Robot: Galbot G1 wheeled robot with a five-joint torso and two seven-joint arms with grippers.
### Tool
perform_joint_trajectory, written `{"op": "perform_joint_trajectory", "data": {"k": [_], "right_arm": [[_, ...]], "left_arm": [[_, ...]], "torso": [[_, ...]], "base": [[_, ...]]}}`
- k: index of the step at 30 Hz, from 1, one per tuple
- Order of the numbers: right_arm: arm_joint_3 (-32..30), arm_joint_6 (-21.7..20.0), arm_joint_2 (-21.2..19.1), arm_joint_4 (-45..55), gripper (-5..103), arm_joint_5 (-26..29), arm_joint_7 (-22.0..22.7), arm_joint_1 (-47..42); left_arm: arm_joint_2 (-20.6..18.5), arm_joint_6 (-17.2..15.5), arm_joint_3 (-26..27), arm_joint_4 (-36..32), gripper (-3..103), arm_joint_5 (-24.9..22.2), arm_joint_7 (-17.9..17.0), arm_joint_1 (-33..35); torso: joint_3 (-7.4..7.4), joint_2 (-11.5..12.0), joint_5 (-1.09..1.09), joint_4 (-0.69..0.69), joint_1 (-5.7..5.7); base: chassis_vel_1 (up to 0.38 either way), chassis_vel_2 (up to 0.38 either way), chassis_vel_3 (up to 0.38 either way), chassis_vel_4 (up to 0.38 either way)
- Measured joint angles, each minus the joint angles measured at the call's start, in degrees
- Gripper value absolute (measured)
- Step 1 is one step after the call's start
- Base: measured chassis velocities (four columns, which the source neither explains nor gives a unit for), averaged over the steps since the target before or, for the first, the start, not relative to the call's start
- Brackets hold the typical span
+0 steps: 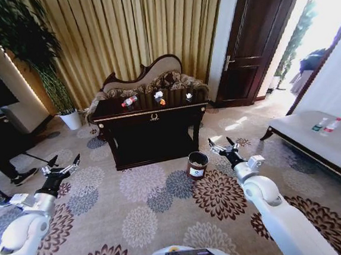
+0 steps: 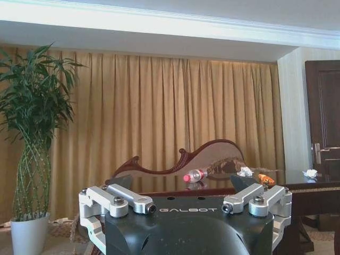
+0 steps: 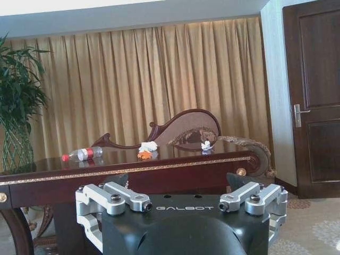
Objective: Move to the front of the table and place the trash on the table into the trash bin.
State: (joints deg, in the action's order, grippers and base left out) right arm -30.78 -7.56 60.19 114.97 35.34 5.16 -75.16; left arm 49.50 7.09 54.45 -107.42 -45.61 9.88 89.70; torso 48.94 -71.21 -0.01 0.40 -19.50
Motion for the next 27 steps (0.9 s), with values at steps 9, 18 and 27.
{"op": "perform_joint_trajectory", "data": {"k": [9,18,27], "right_arm": [[-0.04,-0.04,0.05,0.44,100,-0.47,-0.02,-0.62],[0.18,-0.05,0.22,0.61,100,-1.1,-0.1,-0.88],[0.17,-0.05,0.24,0.8,100,-1.47,-0.13,-1.15]], "left_arm": [[-0.3,0.03,-0.41,0.27,100,-0.2,0.25,-0.64],[-0.38,0.16,-0.42,0.54,100,-0.57,0.74,-0.65],[-0.39,0.22,-0.4,0.62,100,-0.71,0.9,-0.71]], "torso": [[0.0,0.0,-0.01,0.0,0.01],[0.02,0.02,-0.01,0.01,-0.03],[0.0,0.01,0.0,0.0,-0.02]], "base": [[-0.123,0.143,0.125,-0.123],[-0.26,0.252,0.233,-0.248],[-0.203,0.203,0.18,-0.207]]}}
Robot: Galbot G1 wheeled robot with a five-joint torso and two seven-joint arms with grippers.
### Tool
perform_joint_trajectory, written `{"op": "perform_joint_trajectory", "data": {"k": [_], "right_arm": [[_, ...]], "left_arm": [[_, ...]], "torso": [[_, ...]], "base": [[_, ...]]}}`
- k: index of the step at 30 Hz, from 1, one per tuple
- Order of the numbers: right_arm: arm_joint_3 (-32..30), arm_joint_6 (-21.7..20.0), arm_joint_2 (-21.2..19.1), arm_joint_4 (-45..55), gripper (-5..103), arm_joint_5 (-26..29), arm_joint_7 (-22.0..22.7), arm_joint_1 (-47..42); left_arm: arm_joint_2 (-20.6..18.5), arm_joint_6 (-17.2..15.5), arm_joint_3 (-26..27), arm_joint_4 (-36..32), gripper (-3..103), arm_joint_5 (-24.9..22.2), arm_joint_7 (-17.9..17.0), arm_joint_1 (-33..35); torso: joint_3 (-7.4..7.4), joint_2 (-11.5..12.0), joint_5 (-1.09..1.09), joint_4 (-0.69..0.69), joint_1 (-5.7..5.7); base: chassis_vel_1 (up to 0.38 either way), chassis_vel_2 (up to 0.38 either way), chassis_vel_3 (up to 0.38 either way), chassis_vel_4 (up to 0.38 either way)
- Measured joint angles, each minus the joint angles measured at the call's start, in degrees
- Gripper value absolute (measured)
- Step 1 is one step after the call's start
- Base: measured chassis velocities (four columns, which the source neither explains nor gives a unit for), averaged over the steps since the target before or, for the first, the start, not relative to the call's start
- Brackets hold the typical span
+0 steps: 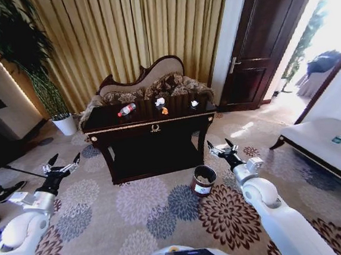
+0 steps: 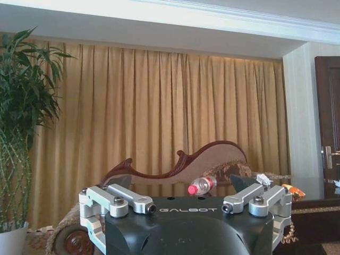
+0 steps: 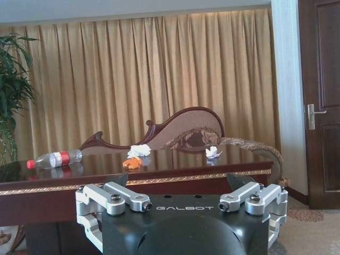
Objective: Move to the front of the table and place the trash on the table into the trash bin.
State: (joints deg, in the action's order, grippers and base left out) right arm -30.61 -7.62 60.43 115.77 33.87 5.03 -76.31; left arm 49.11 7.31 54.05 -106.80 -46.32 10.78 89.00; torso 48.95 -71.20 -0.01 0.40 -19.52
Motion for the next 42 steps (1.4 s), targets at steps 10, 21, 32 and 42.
{"op": "perform_joint_trajectory", "data": {"k": [10,21,32,42], "right_arm": [[0.09,0.0,0.28,0.19,100,-0.18,-0.03,-0.16],[0.3,-0.18,0.61,0.49,100,-0.74,-0.4,-0.34],[0.6,-0.28,1.08,0.58,100,-1.62,-1.1,-0.58],[0.88,-0.28,1.1,0.73,100,-1.85,-1.22,-0.56]], "left_arm": [[0.14,0.03,0.01,0.08,100,-0.04,0.22,0.07],[0.2,0.09,0.02,0.26,100,-0.22,0.37,0.06],[0.28,0.18,0.19,0.3,100,-0.34,0.61,0.27],[0.4,0.18,0.25,-0.01,100,-0.37,0.69,0.47]], "torso": [[0.0,-0.01,0.0,0.0,0.02],[0.0,-0.01,0.0,0.01,0.01],[0.0,-0.01,0.0,0.0,0.01],[0.01,-0.01,0.0,0.01,0.01]], "base": [[-0.15,0.138,0.143,-0.135],[-0.162,0.145,0.152,-0.148],[-0.109,0.114,0.109,-0.117],[-0.138,0.154,0.153,-0.145]]}}
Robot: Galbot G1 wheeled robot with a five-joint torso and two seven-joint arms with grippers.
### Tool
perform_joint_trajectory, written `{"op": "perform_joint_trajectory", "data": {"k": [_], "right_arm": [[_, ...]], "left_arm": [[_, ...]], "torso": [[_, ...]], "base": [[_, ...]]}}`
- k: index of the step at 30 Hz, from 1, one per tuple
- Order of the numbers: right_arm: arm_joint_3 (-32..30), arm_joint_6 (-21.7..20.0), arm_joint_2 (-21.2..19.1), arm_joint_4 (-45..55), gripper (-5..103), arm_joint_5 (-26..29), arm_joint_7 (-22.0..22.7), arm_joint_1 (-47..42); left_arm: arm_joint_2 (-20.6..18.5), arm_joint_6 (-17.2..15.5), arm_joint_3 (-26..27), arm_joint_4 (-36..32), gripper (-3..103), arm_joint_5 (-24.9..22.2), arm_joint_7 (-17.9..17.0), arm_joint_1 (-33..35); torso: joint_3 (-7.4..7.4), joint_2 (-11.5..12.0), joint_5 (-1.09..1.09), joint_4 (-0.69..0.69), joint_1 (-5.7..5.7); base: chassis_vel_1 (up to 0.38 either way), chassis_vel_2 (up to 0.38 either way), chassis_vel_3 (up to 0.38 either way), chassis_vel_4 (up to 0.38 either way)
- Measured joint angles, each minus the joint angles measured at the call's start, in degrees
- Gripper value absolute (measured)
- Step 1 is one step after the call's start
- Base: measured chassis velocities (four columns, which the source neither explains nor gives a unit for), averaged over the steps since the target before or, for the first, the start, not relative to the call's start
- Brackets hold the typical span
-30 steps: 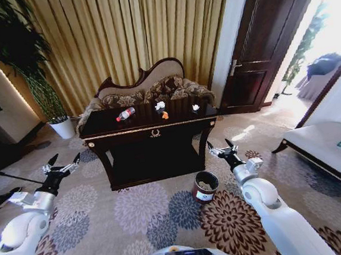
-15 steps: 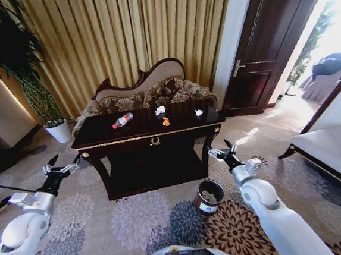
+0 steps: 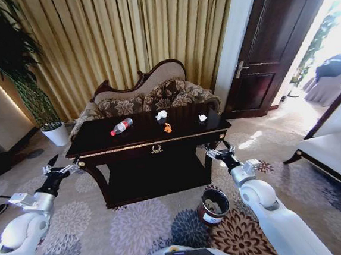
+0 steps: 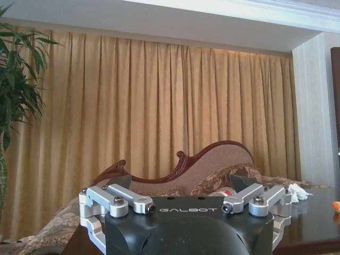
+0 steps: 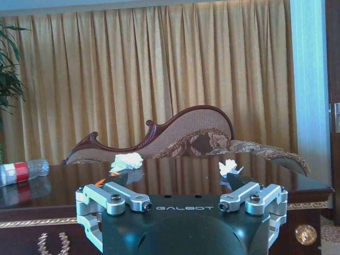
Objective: Move to the front of the table and place the trash on the table into the trash bin.
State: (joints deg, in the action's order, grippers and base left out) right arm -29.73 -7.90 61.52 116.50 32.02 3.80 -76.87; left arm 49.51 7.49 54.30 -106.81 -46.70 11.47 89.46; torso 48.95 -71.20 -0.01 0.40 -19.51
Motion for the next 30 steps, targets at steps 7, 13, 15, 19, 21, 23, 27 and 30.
{"op": "perform_joint_trajectory", "data": {"k": [7,13,15,19,21,23,27,30], "right_arm": [[0.0,0.07,0.23,-0.3,100,-0.12,-0.02,0.01],[0.0,0.13,0.32,-0.55,100,-0.3,0.02,0.15],[0.0,0.14,0.37,-0.59,100,-0.42,0.03,0.14],[0.03,0.16,0.74,-0.91,100,-0.71,-0.03,0.16],[0.05,0.17,0.82,-1.0,100,-0.79,-0.06,0.16],[0.05,0.2,0.94,-1.14,100,-0.92,-0.1,0.14],[0.04,0.24,0.97,-1.32,100,-1.03,-0.14,0.15],[0.03,0.27,0.98,-1.35,100,-1.04,-0.16,0.18]], "left_arm": [[0.47,-0.2,0.02,-0.52,100,0.05,-0.5,0.13],[0.52,-0.67,-0.02,-0.59,100,0.1,-0.7,0.13],[0.53,-0.72,-0.09,-0.58,100,0.1,-0.69,0.11],[0.59,-0.76,-0.35,-0.34,100,0.1,-0.66,-0.07],[0.59,-0.76,-0.37,-0.29,100,0.1,-0.66,-0.09],[0.59,-0.76,-0.41,-0.13,100,0.1,-0.56,-0.16],[0.57,-0.76,-0.44,-0.04,100,0.1,-0.37,-0.25],[0.58,-0.77,-0.52,0.03,100,0.09,-0.24,-0.32]], "torso": [[0.0,0.0,0.0,0.0,0.0],[0.01,0.02,0.0,-0.01,-0.02],[0.0,0.01,0.0,0.0,-0.02],[-0.02,-0.01,0.0,0.0,0.03],[-0.02,-0.02,0.0,0.0,0.03],[-0.01,-0.01,0.0,-0.01,0.03],[0.0,0.0,0.0,-0.01,0.0],[0.0,0.0,0.0,0.0,0.0]], "base": [[-0.136,0.125,0.121,-0.133],[-0.065,0.068,0.07,-0.062],[0.0,0.0,0.0,0.0],[0.0,0.0,0.0,0.0],[0.0,0.0,0.0,0.0],[0.0,0.0,0.0,0.0],[0.0,0.0,0.0,0.0],[0.0,0.0,0.0,0.0]]}}
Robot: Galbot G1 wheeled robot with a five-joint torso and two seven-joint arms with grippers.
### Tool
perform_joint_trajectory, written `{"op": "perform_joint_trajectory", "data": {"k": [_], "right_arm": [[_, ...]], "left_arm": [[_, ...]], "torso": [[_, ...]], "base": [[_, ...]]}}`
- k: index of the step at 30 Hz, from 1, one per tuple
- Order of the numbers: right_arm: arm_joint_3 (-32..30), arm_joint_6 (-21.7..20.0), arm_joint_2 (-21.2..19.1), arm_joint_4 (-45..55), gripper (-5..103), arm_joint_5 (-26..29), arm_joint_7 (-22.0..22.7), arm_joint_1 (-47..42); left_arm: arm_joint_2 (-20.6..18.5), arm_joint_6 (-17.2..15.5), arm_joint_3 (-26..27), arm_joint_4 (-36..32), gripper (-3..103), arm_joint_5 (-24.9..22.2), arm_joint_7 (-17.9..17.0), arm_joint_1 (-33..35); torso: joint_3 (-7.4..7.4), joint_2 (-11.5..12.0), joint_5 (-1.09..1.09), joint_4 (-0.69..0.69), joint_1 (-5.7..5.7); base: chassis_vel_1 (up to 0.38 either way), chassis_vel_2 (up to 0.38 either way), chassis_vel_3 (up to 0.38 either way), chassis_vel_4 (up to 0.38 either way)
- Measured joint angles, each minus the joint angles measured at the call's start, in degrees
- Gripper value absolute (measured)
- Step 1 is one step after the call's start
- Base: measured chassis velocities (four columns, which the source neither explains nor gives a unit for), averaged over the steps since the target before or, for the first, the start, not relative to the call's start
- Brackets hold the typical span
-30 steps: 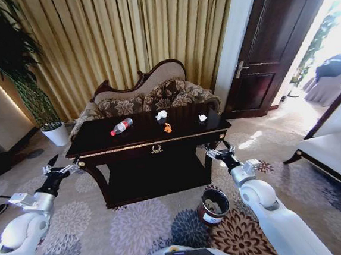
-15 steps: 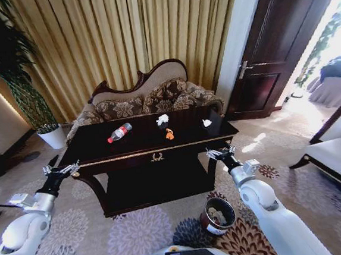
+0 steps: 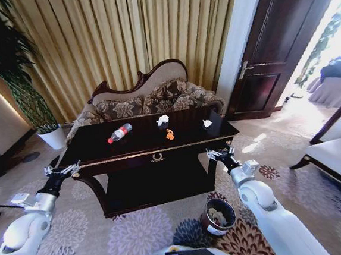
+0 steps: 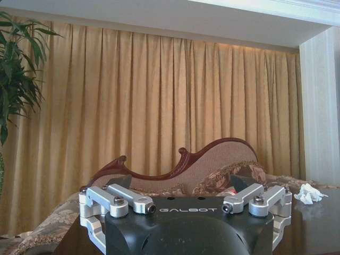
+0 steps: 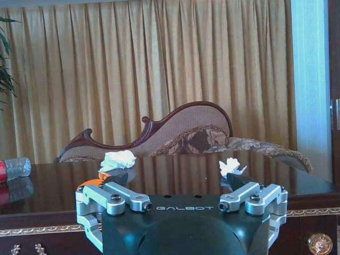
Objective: Move to the front of the table and place the trash on the table into the trash bin.
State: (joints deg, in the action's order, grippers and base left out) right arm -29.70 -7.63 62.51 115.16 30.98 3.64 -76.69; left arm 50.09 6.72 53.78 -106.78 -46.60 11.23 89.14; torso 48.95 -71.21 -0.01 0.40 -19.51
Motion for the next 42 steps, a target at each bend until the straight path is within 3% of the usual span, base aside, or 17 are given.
{"op": "perform_joint_trajectory", "data": {"k": [42], "right_arm": [[-0.46,0.46,0.48,0.05,100,-0.41,-0.28,-0.66]], "left_arm": [[0.67,0.72,-0.12,0.76,100,0.31,1.8,0.28]], "torso": [[0.0,0.0,0.0,0.01,0.0]], "base": [[0.001,0.001,0.002,0.001]]}}
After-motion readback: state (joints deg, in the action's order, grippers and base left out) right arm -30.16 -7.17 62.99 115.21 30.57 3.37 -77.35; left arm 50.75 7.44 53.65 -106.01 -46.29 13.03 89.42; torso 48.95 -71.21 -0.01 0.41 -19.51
